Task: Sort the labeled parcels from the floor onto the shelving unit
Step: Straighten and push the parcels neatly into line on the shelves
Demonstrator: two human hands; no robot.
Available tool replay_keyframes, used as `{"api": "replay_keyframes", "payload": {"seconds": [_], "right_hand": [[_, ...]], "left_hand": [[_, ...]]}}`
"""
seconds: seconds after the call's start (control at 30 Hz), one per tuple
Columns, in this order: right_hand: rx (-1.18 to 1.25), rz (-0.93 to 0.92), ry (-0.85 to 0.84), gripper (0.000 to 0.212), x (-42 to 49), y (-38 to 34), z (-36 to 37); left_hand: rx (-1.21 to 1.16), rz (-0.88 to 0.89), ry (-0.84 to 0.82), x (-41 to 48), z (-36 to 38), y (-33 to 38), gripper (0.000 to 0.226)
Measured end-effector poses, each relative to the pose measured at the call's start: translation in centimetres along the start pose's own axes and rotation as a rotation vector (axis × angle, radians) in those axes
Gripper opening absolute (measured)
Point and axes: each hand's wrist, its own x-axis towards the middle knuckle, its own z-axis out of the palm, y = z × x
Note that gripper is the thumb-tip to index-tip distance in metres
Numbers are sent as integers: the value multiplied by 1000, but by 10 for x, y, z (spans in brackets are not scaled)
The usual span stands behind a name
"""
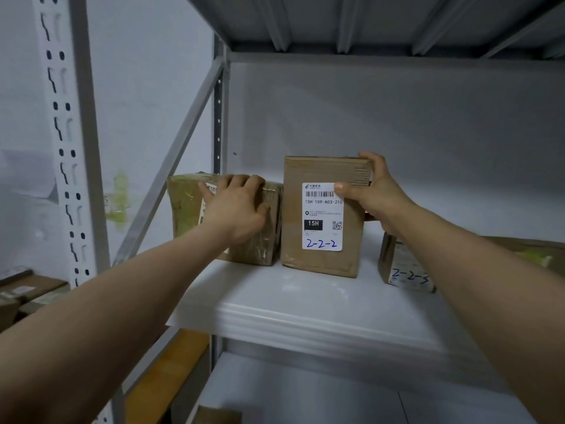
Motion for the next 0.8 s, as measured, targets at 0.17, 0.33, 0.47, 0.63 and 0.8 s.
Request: {"api": "replay_keyframes", "payload": {"seconds": [0.17, 0.33, 0.47, 0.63, 0.8], "right_hand": [[6, 42, -24, 69, 4, -4, 9], [-9, 59, -24, 61, 6, -8, 8], [-39, 55, -36, 65, 5, -9, 5], [-171, -12, -39, 94, -9, -10, -10], [-479, -41, 68, 62, -16, -6, -65]], "left_hand": [[10, -10, 23, 3, 2, -6, 51], [11, -45, -2, 9, 2, -4, 52], [18, -122, 17, 8, 1, 11, 56], [-169, -69, 421, 5, -10, 52, 65], [-314, 270, 521, 2, -14, 116, 60]]}}
